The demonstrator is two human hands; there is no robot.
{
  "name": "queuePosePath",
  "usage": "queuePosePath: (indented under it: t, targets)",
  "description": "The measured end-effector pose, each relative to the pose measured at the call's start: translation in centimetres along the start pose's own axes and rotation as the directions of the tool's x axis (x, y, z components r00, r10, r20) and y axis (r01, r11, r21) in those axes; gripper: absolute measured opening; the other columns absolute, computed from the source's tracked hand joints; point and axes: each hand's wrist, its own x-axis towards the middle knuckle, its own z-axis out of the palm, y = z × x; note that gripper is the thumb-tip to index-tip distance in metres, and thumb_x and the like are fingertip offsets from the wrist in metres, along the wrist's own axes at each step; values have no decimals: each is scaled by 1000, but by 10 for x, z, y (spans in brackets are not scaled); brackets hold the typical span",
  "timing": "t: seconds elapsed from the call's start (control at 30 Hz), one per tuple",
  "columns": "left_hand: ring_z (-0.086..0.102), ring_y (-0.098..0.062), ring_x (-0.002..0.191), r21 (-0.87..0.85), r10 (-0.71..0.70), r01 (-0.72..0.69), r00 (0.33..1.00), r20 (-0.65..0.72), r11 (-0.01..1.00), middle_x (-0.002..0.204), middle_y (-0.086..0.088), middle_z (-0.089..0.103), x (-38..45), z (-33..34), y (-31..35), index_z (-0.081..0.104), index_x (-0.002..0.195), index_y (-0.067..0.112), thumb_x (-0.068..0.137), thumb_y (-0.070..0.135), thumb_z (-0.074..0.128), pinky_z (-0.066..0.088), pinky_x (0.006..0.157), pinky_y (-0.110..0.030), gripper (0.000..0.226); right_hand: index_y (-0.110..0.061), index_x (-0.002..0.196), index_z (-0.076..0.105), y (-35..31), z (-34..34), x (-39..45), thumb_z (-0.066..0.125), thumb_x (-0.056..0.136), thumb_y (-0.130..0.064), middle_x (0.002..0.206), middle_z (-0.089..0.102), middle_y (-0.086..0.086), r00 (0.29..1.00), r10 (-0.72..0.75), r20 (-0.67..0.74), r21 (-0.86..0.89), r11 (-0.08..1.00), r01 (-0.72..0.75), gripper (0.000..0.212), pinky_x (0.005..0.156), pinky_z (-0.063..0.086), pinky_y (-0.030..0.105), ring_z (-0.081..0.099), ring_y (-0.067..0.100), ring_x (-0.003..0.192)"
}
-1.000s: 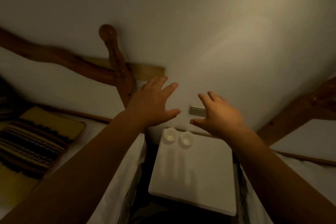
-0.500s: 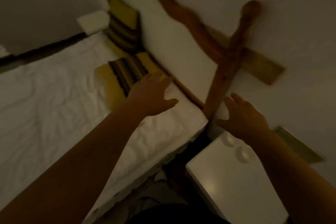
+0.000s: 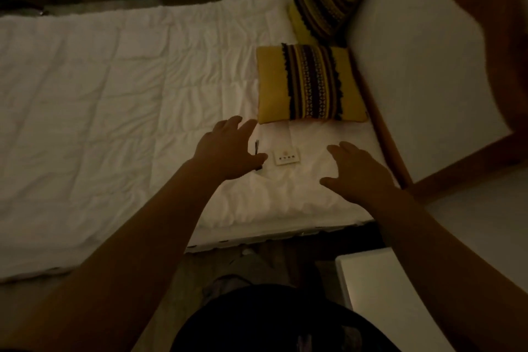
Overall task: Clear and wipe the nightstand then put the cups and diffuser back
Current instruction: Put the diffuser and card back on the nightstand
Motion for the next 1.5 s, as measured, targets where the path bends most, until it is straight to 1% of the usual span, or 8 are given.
queuePosePath:
  t: [0.33,0.6,0.8,0.93,1.2,1.33,1.4,1.5]
  targets:
    - [35,-23,137,-117,-41,61,985,168,991,153,2,34,66,75,-65,26,147,28,81,64,55,40,102,-47,82,-26,148,25,-39,36,104,57,86,-53,158,19,1,997,-32,70,-35,999,34,75,103,40,45,30,28,137]
    - [22,-22,145,-120,-247,289,928,278,950,157,-4,26,150,213,-102,17,150,16,73,68,65,29,112,-51,105,-26,148,28,-11,136,239,59,88,-47,158,20,3,982,-53,180,-28,998,59,71,105,36,42,31,27,136]
    - [37,-28,135,-213,-357,462,847,394,861,148,-7,38,174,318,-125,22,147,18,53,72,75,40,104,-52,121,-22,137,43,13,208,319,65,86,-38,143,40,5,977,-111,184,-29,993,118,58,93,46,42,44,29,122]
    - [42,-29,129,-378,-264,405,890,372,832,143,-3,45,182,369,-120,38,140,23,54,63,80,41,103,-50,104,-21,136,44,24,247,354,62,87,-37,135,45,4,967,-161,195,-36,985,171,55,90,46,42,45,28,119]
    - [50,-32,118,-585,-182,151,983,7,797,128,-13,54,205,390,-104,53,130,9,73,32,81,39,103,-46,68,-24,142,39,37,273,387,74,75,-49,136,47,7,956,-214,199,-50,972,228,80,99,40,46,39,32,125]
    - [60,-24,101,-662,-69,75,997,36,746,113,-9,62,218,381,-101,65,117,6,77,16,79,43,87,-13,43,-21,136,43,34,275,388,81,67,-44,125,46,11,954,-235,188,-78,964,253,82,83,45,42,44,32,112]
    - [62,-22,100,-681,-74,102,995,69,725,113,-9,64,220,379,-101,67,114,6,77,13,79,47,86,-18,40,-20,132,45,34,275,386,83,67,-39,120,48,10,949,-236,209,-84,963,258,78,79,49,42,49,30,107]
    - [64,-22,103,-752,-146,186,982,120,633,113,-11,67,215,375,-101,67,114,7,77,9,78,52,92,-35,39,-20,115,56,37,273,382,73,79,-32,103,60,7,943,-275,188,-36,957,286,42,65,48,35,54,23,84]
